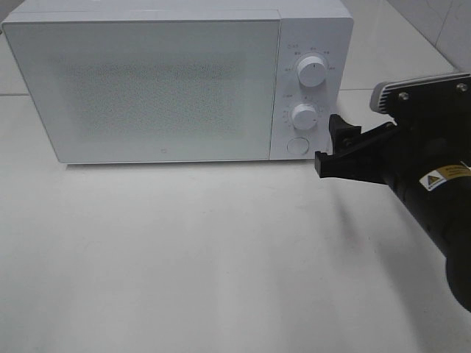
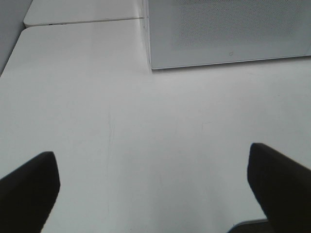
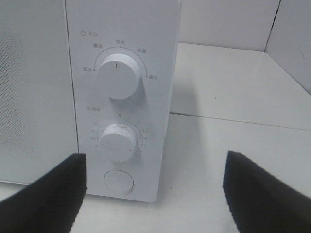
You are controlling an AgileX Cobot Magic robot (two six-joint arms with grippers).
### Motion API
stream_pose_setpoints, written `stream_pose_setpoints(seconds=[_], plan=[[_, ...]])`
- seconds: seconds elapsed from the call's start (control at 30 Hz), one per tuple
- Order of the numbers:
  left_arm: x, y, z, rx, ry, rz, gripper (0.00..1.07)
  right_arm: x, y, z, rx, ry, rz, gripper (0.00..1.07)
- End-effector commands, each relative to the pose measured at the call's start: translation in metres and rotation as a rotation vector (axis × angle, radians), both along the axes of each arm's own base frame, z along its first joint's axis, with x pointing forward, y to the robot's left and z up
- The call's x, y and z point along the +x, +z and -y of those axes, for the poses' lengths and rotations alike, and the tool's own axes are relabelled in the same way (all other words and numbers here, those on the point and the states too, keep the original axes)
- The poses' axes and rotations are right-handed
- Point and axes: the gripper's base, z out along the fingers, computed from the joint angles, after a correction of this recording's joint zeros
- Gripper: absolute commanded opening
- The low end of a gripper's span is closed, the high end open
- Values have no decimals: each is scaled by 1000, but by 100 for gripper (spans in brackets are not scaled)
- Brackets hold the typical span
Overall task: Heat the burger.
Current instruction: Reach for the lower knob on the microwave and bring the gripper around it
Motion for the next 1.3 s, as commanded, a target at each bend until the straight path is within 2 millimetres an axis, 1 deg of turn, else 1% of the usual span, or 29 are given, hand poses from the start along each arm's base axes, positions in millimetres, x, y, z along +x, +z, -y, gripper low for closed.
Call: stream_pose_setpoints(seconds=[0.03, 0.07, 0.13, 0.17, 0.23, 0.37, 0.5, 0.63, 0.9, 1.13, 1.17, 1.3], plan=[[-3, 0, 1, -7, 4, 39, 98, 10, 16, -5, -10, -70, 181, 75], [-3, 0, 1, -7, 4, 39, 98, 10, 16, -5, -10, -70, 181, 75], [-3, 0, 1, -7, 4, 39, 98, 18, 11, -15, 6, -110, 164, 75], [-3, 0, 1, -7, 4, 39, 98, 18, 11, -15, 6, -110, 164, 75], [-3, 0, 1, -7, 4, 39, 98, 26, 7, -20, 9, -136, 155, 75], [-3, 0, 1, -7, 4, 39, 98, 33, 4, -26, 11, -140, 154, 76], [-3, 0, 1, -7, 4, 39, 98, 41, 0, -33, 24, -150, 150, 79], [-3, 0, 1, -7, 4, 39, 98, 47, -4, -39, 35, -155, 147, 80], [-3, 0, 1, -7, 4, 39, 98, 65, -11, -56, 65, -159, 158, 78], [-3, 0, 1, -7, 4, 39, 98, 73, -19, -62, 58, -168, 156, 77], [-3, 0, 1, -7, 4, 39, 98, 76, -23, -65, 56, -169, 153, 77], [-3, 0, 1, -7, 4, 39, 98, 83, -26, -64, 57, -189, 153, 77]])
